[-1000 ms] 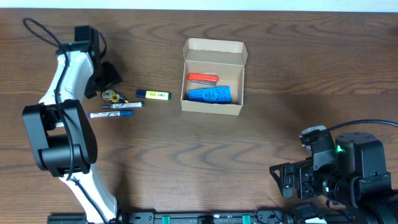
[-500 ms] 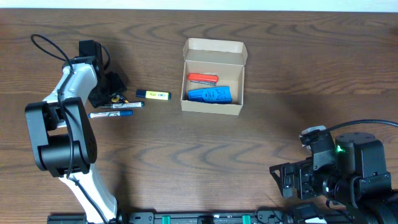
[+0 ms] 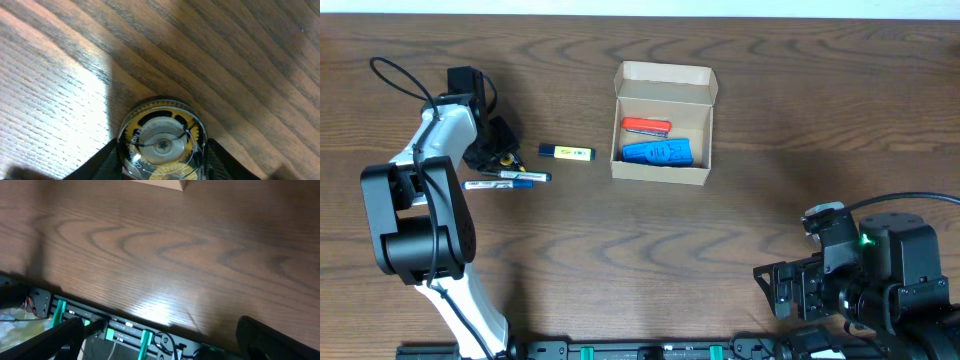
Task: Pack container
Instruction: 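Lower the left gripper onto the clear tape roller and grasp it, then carry the tape roller into the box and release it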
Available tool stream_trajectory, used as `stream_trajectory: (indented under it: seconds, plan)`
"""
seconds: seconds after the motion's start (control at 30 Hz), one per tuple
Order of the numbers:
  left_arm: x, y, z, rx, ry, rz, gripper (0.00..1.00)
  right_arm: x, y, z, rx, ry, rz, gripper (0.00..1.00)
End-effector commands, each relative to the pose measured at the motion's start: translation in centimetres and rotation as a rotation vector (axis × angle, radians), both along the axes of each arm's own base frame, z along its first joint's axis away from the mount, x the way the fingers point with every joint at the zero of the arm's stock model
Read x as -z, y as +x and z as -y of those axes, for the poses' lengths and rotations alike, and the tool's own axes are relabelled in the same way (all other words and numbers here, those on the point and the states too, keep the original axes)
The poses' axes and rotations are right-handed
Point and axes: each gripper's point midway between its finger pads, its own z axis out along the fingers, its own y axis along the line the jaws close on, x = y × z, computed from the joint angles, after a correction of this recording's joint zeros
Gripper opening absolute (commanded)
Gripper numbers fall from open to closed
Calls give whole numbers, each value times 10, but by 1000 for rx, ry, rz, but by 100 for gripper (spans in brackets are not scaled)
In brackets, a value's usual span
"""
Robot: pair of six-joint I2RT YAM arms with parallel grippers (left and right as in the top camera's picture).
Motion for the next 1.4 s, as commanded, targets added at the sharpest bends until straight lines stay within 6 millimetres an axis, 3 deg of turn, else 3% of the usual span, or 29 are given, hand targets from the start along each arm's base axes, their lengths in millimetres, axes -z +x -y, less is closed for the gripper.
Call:
stream_trajectory:
  seconds: [0.0, 0.17, 0.33, 0.5, 0.63, 0.77, 0.93, 1.07, 1.2, 1.37]
  plan:
    - [5, -4, 0, 2, -4, -16, 43, -4, 1, 0, -5, 0, 14, 99]
    - [0, 0, -1, 2, -1, -2, 36, -4, 1, 0, -5, 0, 14, 99]
    - [-24, 17, -3, 3, 7, 58, 31, -4, 1, 0, -5, 0, 14, 99]
    - [-78, 36, -2, 40, 30, 170, 24, -4, 1, 0, -5, 0, 14, 99]
    - [-134, 43, 12, 111, 54, 279, 23, -4, 1, 0, -5, 0, 14, 99]
    - [-185, 38, 50, 211, 61, 387, 22, -4, 1, 0, -5, 0, 14, 99]
    - [-225, 25, 125, 399, 52, 493, 21, -4, 1, 0, -5, 0, 14, 99]
    - [-230, 12, 187, 530, 15, 518, 21, -4, 1, 0, -5, 0, 14, 99]
    - [-227, 5, 231, 707, 83, 549, 21, -4, 1, 0, -5, 0, 14, 99]
    - [-228, -3, 275, 1150, 251, 617, 22, -4, 1, 0, -5, 0, 14, 99]
